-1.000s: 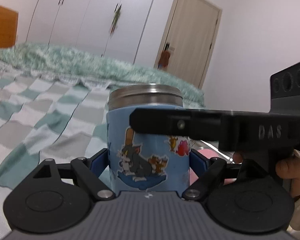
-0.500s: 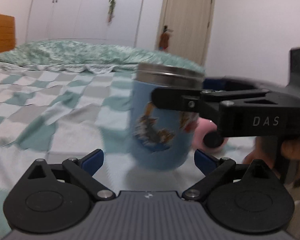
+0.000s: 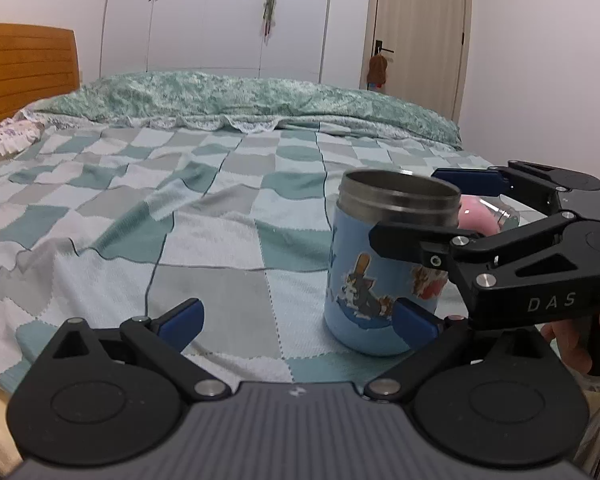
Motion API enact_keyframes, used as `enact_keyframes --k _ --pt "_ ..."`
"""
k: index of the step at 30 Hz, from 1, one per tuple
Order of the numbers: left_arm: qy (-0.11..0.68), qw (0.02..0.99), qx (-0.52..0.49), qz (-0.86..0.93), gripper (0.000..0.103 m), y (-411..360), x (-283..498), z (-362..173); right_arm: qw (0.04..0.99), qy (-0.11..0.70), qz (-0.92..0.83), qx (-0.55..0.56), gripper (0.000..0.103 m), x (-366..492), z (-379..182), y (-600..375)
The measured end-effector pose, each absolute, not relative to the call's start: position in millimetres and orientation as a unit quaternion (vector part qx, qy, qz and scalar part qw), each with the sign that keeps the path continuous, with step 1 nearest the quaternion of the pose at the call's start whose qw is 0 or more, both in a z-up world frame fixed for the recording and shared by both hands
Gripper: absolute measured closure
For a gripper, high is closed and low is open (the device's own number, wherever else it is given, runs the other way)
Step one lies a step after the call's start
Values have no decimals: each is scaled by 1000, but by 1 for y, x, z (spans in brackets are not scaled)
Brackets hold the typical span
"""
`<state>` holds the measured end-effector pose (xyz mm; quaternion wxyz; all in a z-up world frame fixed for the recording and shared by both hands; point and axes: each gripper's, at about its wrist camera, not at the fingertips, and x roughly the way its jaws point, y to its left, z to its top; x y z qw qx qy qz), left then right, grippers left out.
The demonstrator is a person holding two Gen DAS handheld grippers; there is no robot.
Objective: Flip cup upright
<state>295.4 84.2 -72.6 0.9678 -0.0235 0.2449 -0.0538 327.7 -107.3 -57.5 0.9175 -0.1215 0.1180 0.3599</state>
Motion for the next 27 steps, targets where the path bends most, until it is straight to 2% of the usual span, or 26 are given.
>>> enact_keyframes --k 7,10,17,27 --pt "234 971 -29 -43 0 74 275 -52 927 121 346 -83 9 299 -32 -141" --pt "207 977 -39 -28 0 70 258 -35 936 134 323 -45 0 289 -19 -169" --pt "192 979 -67 8 0 77 238 1 956 221 195 -14 0 287 0 -236" --pt "150 986 -69 21 0 61 193 26 963 201 177 8 0 238 10 -266"
